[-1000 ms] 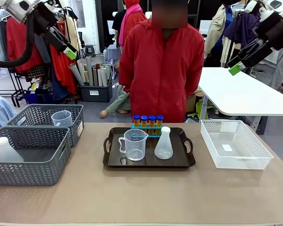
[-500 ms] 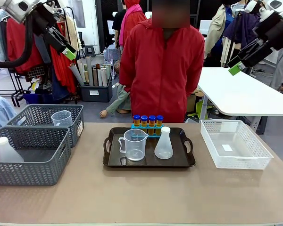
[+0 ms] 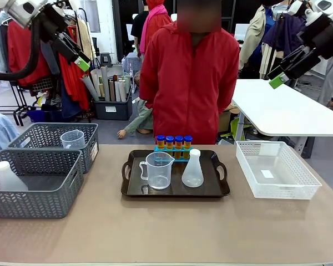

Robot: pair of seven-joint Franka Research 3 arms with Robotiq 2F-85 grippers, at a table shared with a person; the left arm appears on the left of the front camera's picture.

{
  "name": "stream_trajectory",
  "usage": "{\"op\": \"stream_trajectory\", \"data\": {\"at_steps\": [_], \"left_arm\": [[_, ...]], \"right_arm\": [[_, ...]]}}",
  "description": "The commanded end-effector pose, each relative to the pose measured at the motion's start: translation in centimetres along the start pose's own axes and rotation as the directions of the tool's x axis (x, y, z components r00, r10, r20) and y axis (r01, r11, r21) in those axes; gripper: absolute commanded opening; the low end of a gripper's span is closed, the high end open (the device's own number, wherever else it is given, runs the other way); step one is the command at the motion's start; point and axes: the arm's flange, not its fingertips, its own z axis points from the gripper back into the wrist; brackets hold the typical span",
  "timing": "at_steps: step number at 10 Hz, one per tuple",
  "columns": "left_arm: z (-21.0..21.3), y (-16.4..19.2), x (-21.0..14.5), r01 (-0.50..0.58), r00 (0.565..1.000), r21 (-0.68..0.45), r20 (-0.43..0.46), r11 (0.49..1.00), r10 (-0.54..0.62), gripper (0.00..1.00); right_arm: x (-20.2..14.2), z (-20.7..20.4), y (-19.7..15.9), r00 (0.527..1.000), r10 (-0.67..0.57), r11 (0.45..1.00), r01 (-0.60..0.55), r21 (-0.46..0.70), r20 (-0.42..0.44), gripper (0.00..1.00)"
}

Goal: Prepare the laboratory tools.
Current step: Pick up one Large Measuring Cup and place it on the Handle tray.

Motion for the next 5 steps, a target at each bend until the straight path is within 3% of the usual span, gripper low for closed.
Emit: {"op": "stream_trajectory", "data": {"at_steps": [1,5], "left_arm": [[0.24,-0.02,-0.07,-0.001,1.0,0.003,0.0,1.0,0.001,1.0],[0.24,-0.02,-0.07,-0.001,1.0,0.003,0.0,1.0,0.001,1.0]], "right_arm": [[0.13,0.03,0.08,1.0,0.011,1.0,-0.011,0.001,0.008,1.0],[0.13,0.03,0.08,1.0,0.011,1.0,-0.011,0.001,0.008,1.0]]}}
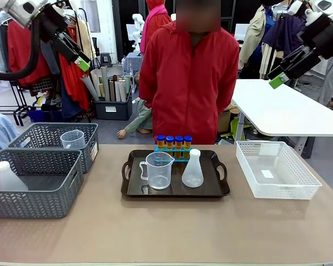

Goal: Prepare the laboratory tools.
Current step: Pick up one Large Measuring Cup and place it on the Handle tray.

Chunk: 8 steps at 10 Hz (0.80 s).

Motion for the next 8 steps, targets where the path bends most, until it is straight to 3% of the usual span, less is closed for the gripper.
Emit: {"op": "stream_trajectory", "data": {"at_steps": [1,8], "left_arm": [[0.24,-0.02,-0.08,-0.001,1.0,0.003,0.0,1.0,0.001,1.0],[0.24,-0.02,-0.08,-0.001,1.0,0.003,0.0,1.0,0.001,1.0]], "right_arm": [[0.13,0.03,0.08,1.0,0.011,1.0,-0.011,0.001,0.008,1.0],[0.13,0.03,0.08,1.0,0.011,1.0,-0.011,0.001,0.008,1.0]]}}
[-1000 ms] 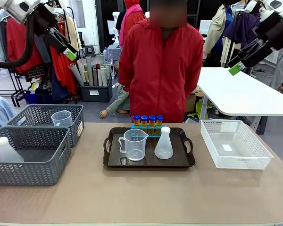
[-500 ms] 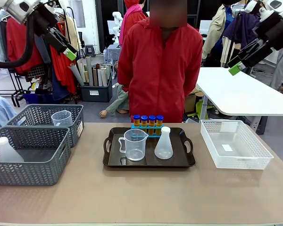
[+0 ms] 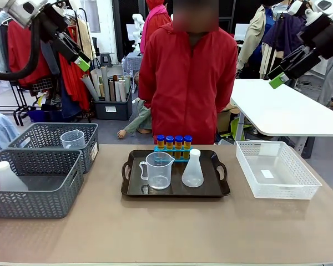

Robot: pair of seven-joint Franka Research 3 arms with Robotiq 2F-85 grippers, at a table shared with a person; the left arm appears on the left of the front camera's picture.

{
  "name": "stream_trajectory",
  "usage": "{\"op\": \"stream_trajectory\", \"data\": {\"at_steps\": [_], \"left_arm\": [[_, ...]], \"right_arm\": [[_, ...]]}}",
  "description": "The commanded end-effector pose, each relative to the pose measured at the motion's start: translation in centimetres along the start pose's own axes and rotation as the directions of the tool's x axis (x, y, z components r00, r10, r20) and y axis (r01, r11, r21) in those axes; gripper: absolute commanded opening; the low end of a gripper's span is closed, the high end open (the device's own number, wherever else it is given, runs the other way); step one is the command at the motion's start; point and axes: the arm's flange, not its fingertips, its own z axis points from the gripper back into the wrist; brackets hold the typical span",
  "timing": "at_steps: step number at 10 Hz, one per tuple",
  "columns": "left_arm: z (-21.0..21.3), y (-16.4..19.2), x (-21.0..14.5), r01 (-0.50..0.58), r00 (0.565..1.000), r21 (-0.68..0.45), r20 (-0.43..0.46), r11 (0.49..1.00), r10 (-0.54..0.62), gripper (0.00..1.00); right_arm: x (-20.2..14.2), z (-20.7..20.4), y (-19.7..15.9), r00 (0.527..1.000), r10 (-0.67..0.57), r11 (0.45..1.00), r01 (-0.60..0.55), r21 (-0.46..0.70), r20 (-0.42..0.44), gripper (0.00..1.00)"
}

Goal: Prepare the laboratory tools.
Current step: Pick up one Large Measuring Cup and place it on the Handle tray.

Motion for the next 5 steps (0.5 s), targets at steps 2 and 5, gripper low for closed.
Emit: {"op": "stream_trajectory", "data": {"at_steps": [2,5], "left_arm": [[0.24,-0.02,-0.08,-0.001,1.0,0.003,0.0,1.0,0.001,1.0],[0.24,-0.02,-0.08,-0.001,1.0,0.003,0.0,1.0,0.001,1.0]], "right_arm": [[0.13,0.03,0.08,1.0,0.011,1.0,-0.011,0.001,0.008,1.0],[0.13,0.03,0.08,1.0,0.011,1.0,-0.011,0.001,0.008,1.0]]}}
